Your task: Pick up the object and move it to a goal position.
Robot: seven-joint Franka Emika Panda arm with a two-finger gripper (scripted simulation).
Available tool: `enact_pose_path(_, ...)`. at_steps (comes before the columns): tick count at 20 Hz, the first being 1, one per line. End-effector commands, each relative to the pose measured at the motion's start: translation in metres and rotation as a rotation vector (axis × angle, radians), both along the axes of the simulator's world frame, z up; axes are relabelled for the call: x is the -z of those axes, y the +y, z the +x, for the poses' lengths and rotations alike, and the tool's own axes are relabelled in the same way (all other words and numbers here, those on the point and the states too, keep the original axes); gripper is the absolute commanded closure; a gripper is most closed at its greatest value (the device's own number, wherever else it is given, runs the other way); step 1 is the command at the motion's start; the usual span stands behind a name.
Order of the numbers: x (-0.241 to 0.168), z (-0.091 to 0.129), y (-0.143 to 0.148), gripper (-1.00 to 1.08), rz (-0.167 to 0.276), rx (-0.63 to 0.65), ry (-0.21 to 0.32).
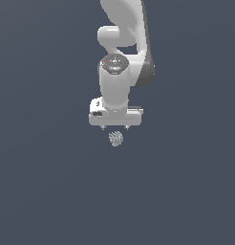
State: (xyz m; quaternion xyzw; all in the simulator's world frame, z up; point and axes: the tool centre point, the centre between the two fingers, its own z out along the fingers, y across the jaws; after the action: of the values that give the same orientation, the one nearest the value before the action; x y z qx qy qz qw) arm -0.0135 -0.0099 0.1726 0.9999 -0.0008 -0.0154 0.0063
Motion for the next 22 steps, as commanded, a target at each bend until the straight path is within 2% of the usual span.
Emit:
enact_pose_path(1,0.000,0.000,0.000,-0.92,0.000,0.000,0.000)
enact_pose_path(10,-0.013,0.006,-0.032,-0.92,-0.026,0.040,-0.013)
enact_pose_path(16,-0.010,0.005,-0.030,-0.92,-0.024,0.026,-0.012)
enact_pose_path(22,0.002,0.002,-0.027,-0.92,-0.020,-0.040,-0.013)
